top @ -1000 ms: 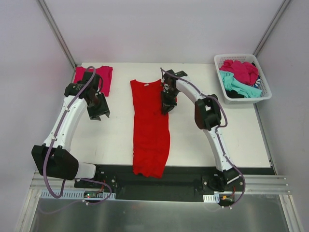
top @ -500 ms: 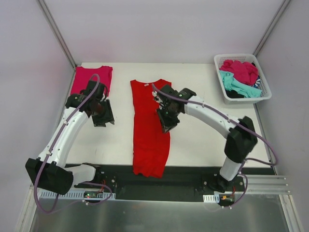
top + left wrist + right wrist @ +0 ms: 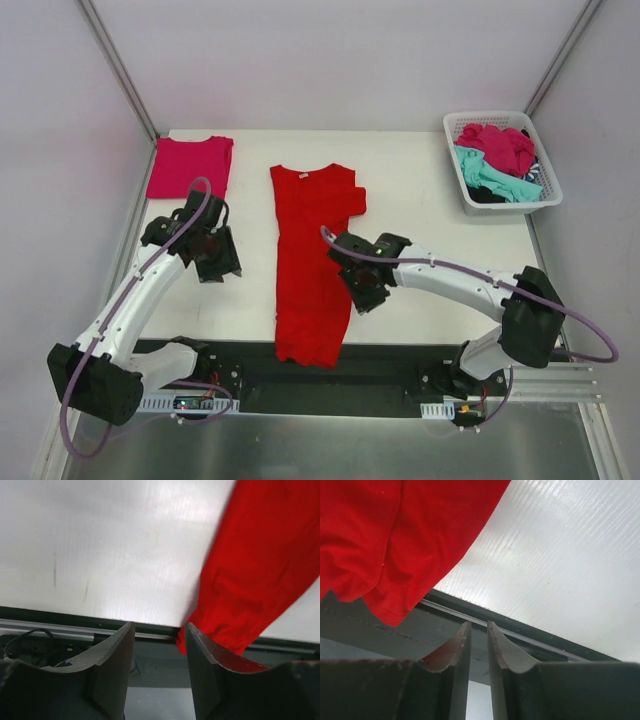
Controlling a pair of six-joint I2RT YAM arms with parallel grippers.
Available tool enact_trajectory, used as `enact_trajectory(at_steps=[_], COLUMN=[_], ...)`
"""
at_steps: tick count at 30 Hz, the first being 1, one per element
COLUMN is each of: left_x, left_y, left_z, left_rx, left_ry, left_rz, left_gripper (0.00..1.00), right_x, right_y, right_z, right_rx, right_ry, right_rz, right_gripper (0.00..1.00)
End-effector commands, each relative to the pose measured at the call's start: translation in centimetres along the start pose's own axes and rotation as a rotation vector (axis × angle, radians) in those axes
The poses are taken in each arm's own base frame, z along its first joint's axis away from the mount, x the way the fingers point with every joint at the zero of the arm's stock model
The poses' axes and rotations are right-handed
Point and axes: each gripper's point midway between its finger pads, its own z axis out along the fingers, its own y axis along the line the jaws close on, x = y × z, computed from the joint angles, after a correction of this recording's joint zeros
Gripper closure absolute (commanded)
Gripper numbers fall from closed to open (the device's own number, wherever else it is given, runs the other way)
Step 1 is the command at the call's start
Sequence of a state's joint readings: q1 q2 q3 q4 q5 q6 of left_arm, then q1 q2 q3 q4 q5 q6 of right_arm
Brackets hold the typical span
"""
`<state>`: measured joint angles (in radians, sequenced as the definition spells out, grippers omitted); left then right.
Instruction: Fold and stack the t-shirts
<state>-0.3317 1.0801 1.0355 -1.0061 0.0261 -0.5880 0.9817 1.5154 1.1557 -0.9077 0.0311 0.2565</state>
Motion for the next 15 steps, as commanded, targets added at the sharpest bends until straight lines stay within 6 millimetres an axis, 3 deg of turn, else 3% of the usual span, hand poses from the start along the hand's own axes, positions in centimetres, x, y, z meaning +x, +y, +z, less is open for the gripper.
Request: enact_trajectory(at_steps=[1,6,10,15], left_x=[-3.3,-6.0,-6.5,-5.3], left_y=[1.5,1.8,2.5,1.6], left_z=[-0.1,0.5,1.7,2.4], left_rx=[-0.051,-0.051,-0.041,0.027], left_ry=[-0.047,-0.049,-0.015,0.051], left_rz=[-0.036,-0.087,-0.105,-0.108], left_gripper=[0.56,0.55,0.56,0.56], right_x=[-0.5,1.6,3.0,3.2], right_y=[0.6,3.0,4.0,3.8], right_z=[-0.7,0.3,1.1,1.8], right_rx=[0.127,0.151,0.175,0.208], right_ry=[-0.089,-0.056,-0.046,-0.059], right_rz=[-0.082,-0.187,-0.229,-0.212], right_gripper=[0.77,0.76,0.76,0.76])
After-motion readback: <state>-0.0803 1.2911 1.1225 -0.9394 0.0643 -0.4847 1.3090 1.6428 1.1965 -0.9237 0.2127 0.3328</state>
